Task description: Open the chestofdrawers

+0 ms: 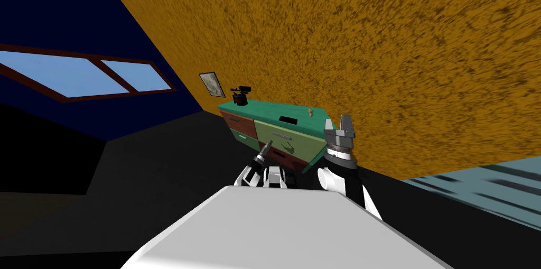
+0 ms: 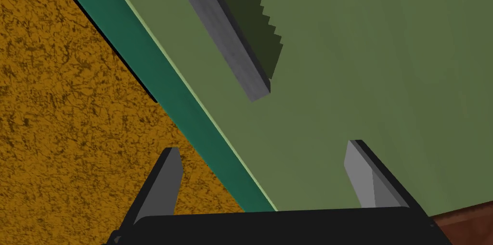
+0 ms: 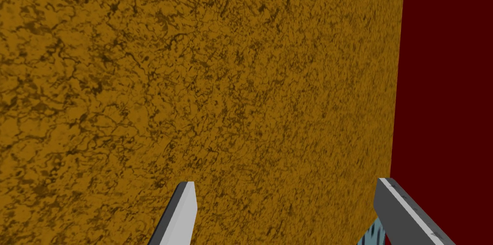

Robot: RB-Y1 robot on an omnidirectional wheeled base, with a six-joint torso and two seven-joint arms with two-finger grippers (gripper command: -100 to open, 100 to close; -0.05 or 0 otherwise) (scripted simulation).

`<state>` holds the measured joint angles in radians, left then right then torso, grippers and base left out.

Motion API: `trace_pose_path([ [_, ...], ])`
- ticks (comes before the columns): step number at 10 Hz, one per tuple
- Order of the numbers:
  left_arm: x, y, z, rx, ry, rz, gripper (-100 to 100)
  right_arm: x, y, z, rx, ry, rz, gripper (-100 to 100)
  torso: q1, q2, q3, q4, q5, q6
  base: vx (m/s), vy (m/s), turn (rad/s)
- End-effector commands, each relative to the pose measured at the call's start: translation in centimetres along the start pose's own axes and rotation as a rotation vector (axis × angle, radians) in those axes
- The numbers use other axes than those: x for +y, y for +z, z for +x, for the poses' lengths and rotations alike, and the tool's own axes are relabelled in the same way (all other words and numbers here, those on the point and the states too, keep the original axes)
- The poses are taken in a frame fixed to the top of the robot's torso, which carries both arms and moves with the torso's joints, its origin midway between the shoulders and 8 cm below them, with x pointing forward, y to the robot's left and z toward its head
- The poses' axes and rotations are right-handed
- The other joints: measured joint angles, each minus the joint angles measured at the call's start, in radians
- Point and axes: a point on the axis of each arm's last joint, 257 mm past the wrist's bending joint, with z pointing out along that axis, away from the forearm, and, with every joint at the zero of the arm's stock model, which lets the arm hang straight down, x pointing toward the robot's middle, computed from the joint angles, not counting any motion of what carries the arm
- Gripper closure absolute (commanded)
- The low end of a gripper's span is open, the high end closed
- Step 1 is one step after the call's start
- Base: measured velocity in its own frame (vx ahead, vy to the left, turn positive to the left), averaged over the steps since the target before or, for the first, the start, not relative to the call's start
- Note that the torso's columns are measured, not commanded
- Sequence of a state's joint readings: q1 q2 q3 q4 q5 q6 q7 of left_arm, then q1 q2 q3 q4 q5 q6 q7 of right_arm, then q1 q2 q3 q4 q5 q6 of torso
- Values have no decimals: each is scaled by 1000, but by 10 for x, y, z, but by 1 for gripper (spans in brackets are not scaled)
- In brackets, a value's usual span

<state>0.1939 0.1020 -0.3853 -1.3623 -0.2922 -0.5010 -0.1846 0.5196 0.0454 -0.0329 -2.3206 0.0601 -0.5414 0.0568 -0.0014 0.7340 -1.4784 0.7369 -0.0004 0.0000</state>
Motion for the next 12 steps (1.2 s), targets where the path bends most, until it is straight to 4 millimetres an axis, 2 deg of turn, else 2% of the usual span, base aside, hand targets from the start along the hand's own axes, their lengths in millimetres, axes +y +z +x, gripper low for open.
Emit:
trace_pose_path([
  [1,6,-2,-5,1,11,-3,-100,0,0,0,0,0,0,0,-1,0,0,0,0,0,143,-119,-12],
  [2,11,-4,-7,3,19,-9,-100,0,0,0,0,0,0,0,-3,1,0,0,-1,0,136,-110,-8],
  [5,-7,12,5,-32,-54,9,-100,0,0,0,0,0,0,0,4,7,4,2,1,0,84,-61,-5],
  [7,-7,11,5,-32,-54,9,-100,0,0,0,0,0,0,0,4,8,5,2,1,0,9,-3,0],
  [8,5,20,-16,-64,-33,0,-100,0,0,0,0,0,0,0,3,6,4,2,1,0,-62,5,-222],
  [9,10,21,-15,-60,-31,-9,-100,0,0,0,0,0,0,0,2,7,4,2,1,1,-87,17,-167],
  [10,15,29,-35,-92,-15,-8,-100,0,0,0,0,0,0,0,2,7,4,2,1,0,-103,27,-212],
  [12,26,31,-36,-88,-12,-28,-100,0,0,0,0,0,0,0,2,4,2,1,1,0,-65,26,-62],
])
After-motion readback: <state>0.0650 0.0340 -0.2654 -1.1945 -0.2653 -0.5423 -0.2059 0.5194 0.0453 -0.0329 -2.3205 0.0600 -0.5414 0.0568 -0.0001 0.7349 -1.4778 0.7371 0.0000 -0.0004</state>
